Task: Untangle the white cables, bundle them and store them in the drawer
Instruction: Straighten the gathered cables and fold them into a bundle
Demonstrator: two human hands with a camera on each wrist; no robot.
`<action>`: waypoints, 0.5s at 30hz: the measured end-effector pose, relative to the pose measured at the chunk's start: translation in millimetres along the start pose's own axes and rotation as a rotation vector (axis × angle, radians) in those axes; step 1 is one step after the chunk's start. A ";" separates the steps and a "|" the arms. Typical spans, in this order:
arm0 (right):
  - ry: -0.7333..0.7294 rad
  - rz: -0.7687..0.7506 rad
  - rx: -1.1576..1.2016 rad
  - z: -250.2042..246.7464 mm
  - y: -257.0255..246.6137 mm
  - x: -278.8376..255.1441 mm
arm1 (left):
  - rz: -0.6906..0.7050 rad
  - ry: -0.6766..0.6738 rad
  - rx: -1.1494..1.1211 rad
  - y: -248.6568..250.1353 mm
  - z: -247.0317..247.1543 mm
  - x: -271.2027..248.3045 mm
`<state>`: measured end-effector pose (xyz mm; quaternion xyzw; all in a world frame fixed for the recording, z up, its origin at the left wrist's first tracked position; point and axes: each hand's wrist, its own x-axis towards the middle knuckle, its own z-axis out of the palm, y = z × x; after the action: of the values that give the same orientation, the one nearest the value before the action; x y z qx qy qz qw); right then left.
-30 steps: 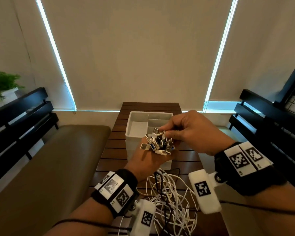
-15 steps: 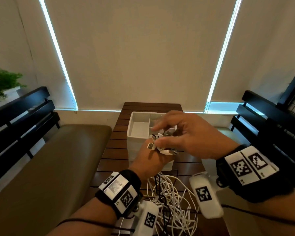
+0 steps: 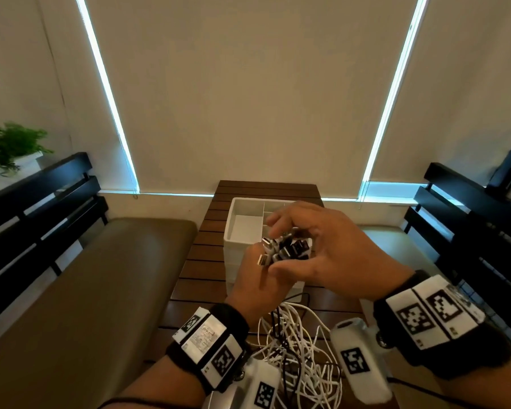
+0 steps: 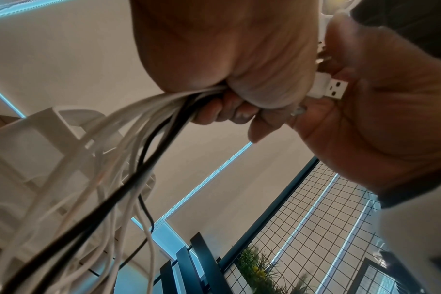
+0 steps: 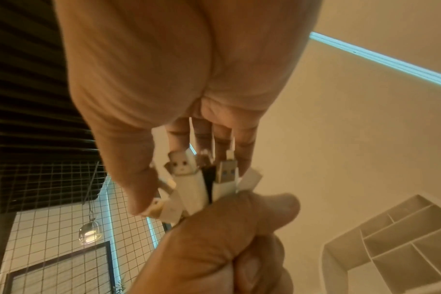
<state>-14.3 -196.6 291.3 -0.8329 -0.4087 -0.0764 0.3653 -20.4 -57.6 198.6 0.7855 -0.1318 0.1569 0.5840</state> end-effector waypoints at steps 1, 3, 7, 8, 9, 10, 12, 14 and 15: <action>0.009 0.005 0.016 -3.2 -0.7 -1.1 | 0.029 -0.010 0.028 0.2 1.7 1.5; 0.025 0.021 0.029 -7.3 -1.9 -2.3 | 0.102 -0.024 -0.012 3.4 0.5 4.6; 0.046 0.058 -0.071 -13.6 -5.1 -2.2 | 0.141 0.030 -0.080 5.3 7.0 7.6; 0.027 0.084 -0.101 -15.0 -6.1 -1.1 | 0.154 0.051 -0.070 3.7 8.5 7.7; -0.003 0.106 -0.140 -16.7 -7.2 -0.4 | 0.175 0.069 -0.052 0.9 9.7 7.9; -0.043 0.123 -0.181 -18.3 -8.7 0.7 | 0.192 0.077 -0.019 0.9 9.4 7.6; -0.124 0.146 -0.249 -21.3 -12.0 2.0 | 0.221 0.082 0.052 1.7 9.0 7.8; -0.158 0.147 -0.282 -22.6 -14.6 3.6 | 0.210 0.061 0.072 2.6 9.7 8.4; -0.157 0.144 -0.287 -23.2 -15.6 4.2 | 0.206 0.045 0.059 1.0 10.7 8.8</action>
<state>-19.2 -203.3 318.3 -0.9070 -0.3602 -0.0421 0.2141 -11.8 -68.3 200.1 0.7809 -0.1940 0.2374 0.5443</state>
